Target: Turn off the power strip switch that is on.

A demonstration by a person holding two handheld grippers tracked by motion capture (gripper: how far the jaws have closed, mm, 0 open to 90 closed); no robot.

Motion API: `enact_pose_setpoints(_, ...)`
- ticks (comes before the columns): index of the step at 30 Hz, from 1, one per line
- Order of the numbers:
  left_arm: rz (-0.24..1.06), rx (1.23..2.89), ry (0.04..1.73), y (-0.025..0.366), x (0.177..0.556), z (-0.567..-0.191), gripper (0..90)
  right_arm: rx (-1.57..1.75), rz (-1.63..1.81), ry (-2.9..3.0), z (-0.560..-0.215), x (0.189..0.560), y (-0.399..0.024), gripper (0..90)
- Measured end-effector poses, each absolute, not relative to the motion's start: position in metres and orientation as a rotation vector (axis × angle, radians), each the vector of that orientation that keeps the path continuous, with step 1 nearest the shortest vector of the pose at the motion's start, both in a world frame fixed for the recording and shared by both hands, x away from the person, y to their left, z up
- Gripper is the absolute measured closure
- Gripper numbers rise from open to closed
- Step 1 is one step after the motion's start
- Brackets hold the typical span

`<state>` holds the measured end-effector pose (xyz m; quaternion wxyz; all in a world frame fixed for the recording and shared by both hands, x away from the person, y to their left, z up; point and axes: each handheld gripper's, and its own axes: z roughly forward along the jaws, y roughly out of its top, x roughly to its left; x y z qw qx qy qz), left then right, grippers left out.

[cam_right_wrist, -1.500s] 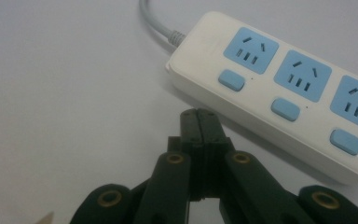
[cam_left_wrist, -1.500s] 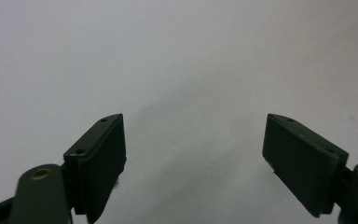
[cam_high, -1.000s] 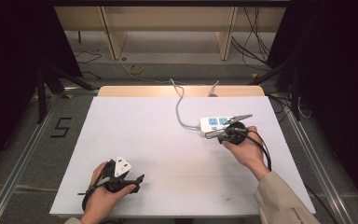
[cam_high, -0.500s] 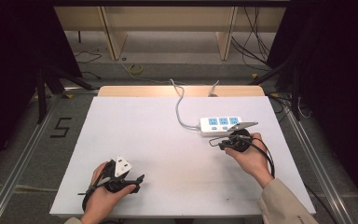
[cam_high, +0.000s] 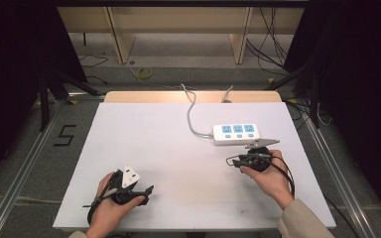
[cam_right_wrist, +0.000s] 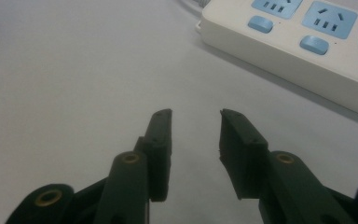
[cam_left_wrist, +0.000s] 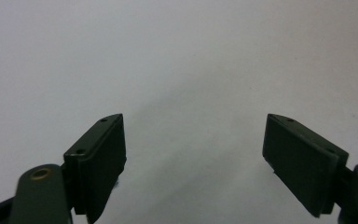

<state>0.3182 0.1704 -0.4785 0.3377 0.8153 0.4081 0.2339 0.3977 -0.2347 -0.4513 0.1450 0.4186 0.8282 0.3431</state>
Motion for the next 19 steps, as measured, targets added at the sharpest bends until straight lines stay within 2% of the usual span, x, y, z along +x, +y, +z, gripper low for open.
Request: enact_pose_setpoints(19, 0.6, 2.13, 1.069, 0.172, 0.319, -0.479, 20.6, 1.159, 1.118, 2.342, -0.463, 0.363, -0.246, 52.5)
